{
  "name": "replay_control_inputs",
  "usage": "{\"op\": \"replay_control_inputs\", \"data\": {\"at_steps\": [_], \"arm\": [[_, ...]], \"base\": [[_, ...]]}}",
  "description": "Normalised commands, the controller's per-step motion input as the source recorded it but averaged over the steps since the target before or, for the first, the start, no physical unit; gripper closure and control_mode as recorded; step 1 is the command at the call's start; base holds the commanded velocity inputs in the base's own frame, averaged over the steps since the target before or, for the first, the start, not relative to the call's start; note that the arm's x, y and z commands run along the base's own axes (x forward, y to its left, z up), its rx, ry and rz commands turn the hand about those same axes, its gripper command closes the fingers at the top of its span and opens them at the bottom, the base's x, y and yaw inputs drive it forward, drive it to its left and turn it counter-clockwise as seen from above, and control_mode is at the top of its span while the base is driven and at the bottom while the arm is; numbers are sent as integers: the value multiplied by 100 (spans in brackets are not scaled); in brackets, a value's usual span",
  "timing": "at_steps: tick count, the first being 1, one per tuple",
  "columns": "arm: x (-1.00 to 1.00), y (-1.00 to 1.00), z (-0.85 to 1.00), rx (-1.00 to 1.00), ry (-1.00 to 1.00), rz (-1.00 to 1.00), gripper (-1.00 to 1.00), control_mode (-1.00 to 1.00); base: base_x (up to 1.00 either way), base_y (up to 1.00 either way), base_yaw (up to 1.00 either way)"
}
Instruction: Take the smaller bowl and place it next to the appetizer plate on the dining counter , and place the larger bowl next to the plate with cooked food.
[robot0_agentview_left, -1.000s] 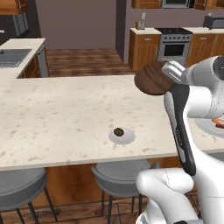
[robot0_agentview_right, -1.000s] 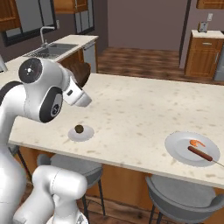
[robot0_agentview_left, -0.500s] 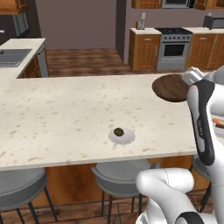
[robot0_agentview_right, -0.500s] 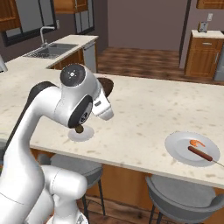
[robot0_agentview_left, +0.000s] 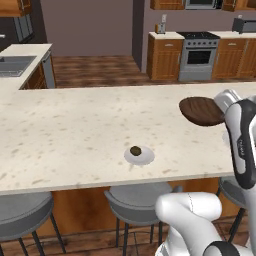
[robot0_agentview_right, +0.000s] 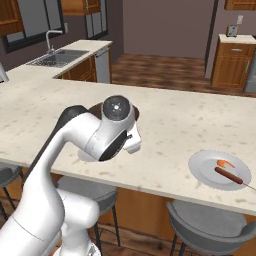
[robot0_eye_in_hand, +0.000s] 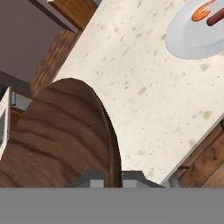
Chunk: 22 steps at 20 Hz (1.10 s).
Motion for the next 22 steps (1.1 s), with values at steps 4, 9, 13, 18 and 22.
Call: {"op": "replay_control_inputs", "data": {"at_steps": [4,9,13,18,22], "arm": [[19,0,-57,0,9,0,100,-100],[17,0,-54,0,6,0,100,-100],[8,0,-57,0,3,0,100,-100],[11,1,-58,0,4,0,100,-100],[15,5,-54,0,4,0,100,-100]], "base": [[0,0,0],[0,0,0],[0,0,0],[0,0,0],[0,0,0]]}}
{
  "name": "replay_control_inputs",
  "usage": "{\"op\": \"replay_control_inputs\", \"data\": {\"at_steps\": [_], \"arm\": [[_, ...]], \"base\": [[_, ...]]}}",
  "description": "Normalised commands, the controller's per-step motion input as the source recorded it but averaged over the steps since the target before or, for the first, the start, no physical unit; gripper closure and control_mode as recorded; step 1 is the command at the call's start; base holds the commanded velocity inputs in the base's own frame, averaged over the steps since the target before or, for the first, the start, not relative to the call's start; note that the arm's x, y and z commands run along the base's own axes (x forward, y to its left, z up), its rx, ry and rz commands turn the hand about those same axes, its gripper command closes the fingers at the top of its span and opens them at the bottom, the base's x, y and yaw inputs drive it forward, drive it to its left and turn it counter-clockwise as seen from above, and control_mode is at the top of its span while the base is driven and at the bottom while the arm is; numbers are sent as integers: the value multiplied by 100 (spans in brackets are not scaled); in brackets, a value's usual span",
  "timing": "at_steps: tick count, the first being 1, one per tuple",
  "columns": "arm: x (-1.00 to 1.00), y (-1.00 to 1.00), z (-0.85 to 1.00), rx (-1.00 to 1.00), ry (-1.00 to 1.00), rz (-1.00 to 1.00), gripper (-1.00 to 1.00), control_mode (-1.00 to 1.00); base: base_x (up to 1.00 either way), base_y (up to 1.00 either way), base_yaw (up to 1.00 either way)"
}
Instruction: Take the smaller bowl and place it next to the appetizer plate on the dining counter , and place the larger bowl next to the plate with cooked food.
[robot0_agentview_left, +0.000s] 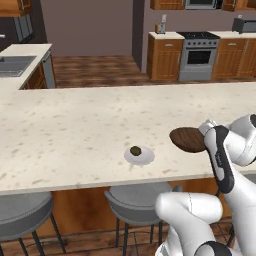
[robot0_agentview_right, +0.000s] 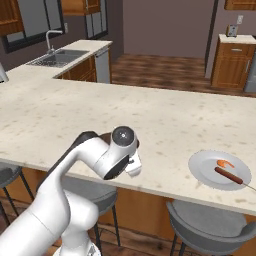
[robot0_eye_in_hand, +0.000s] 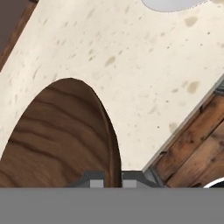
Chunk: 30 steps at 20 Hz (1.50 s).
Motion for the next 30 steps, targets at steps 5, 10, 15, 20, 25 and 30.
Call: {"op": "replay_control_inputs", "data": {"at_steps": [5,10,15,20,25,30], "arm": [[18,5,-53,0,5,0,100,-100],[21,8,-52,0,5,0,100,-100],[26,0,-45,0,1,0,100,-100],[30,0,-32,0,0,0,100,-100],[35,0,-22,0,1,0,100,-100],[42,0,-22,0,3,0,100,-100]], "base": [[0,0,0],[0,0,0],[0,0,0],[0,0,0],[0,0,0],[0,0,0]]}}
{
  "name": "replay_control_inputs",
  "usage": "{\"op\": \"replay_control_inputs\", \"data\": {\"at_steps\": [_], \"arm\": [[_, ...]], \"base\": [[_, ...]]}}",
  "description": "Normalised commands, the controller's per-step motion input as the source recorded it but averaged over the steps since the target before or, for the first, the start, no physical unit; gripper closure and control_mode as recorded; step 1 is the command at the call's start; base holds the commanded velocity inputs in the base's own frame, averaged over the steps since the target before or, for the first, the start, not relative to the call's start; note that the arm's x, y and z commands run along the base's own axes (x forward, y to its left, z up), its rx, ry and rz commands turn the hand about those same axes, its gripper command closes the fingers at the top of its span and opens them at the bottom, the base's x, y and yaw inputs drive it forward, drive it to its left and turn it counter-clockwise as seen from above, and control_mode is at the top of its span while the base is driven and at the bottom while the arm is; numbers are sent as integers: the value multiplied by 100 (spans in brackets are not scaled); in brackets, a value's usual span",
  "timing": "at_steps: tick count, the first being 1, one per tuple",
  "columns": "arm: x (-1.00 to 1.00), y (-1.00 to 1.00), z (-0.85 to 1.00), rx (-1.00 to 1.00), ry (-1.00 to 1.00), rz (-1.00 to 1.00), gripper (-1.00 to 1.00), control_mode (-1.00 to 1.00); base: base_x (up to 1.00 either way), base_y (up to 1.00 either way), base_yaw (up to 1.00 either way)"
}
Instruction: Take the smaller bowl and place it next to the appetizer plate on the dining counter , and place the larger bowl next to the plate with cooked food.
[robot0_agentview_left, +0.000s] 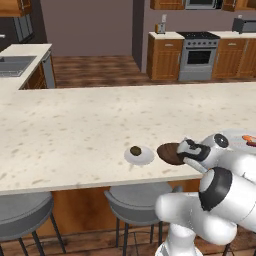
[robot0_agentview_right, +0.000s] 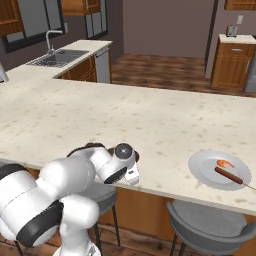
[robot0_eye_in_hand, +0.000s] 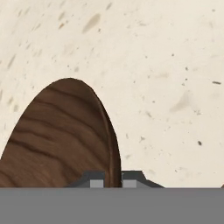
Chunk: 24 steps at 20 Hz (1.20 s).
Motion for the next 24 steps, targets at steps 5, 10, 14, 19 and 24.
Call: {"op": "replay_control_inputs", "data": {"at_steps": [5,10,14,19,24], "arm": [[46,0,-24,0,0,0,100,-100],[48,0,-22,0,0,0,100,-100],[1,-1,31,0,1,0,-100,-100],[-25,-24,95,-3,0,0,-100,-100],[-17,-50,100,-11,0,0,-100,-100]], "base": [[0,0,0],[0,0,0],[0,0,0],[0,0,0],[0,0,0]]}}
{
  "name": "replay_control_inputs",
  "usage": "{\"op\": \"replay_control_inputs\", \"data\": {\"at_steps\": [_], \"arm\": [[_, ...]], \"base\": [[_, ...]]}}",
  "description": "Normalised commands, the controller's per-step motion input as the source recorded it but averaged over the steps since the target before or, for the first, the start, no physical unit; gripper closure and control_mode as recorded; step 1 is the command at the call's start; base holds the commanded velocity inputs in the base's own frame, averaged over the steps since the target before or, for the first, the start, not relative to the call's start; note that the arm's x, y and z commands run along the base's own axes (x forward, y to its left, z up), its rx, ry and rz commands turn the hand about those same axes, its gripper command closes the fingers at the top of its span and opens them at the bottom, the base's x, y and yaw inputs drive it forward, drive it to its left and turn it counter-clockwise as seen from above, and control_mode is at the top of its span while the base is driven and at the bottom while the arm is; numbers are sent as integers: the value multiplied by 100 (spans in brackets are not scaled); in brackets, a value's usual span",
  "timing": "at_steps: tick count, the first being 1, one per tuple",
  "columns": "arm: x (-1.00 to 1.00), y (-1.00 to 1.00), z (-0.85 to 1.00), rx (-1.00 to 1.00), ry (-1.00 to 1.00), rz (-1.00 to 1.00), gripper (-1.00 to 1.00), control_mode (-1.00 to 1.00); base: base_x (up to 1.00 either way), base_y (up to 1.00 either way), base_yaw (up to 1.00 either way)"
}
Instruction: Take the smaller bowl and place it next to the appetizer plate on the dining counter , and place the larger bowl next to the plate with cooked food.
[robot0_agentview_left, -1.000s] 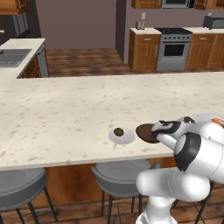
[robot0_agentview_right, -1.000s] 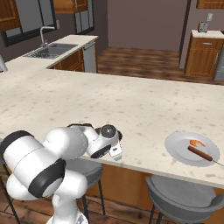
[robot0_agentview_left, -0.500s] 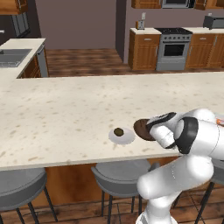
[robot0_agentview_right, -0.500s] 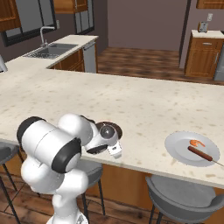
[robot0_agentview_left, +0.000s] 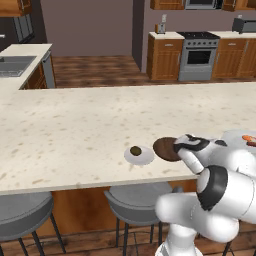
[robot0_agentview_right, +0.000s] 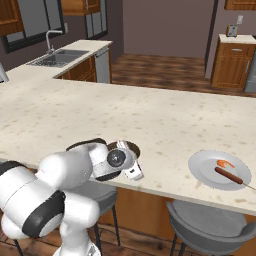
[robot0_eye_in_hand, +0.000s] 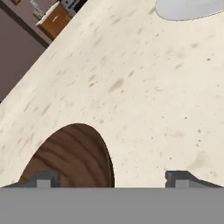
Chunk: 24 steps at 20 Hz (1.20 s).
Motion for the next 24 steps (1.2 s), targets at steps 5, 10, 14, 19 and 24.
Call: {"op": "replay_control_inputs", "data": {"at_steps": [5,10,14,19,24], "arm": [[-32,-37,100,-14,7,0,-100,-100],[-57,-2,100,-18,7,6,-100,-100],[-76,25,100,-25,0,16,-100,-100],[-70,37,100,-25,0,14,-100,-100],[-50,47,100,-26,0,9,-100,-100]], "base": [[0,0,0],[0,0,0],[0,0,0],[0,0,0],[0,0,0]]}}
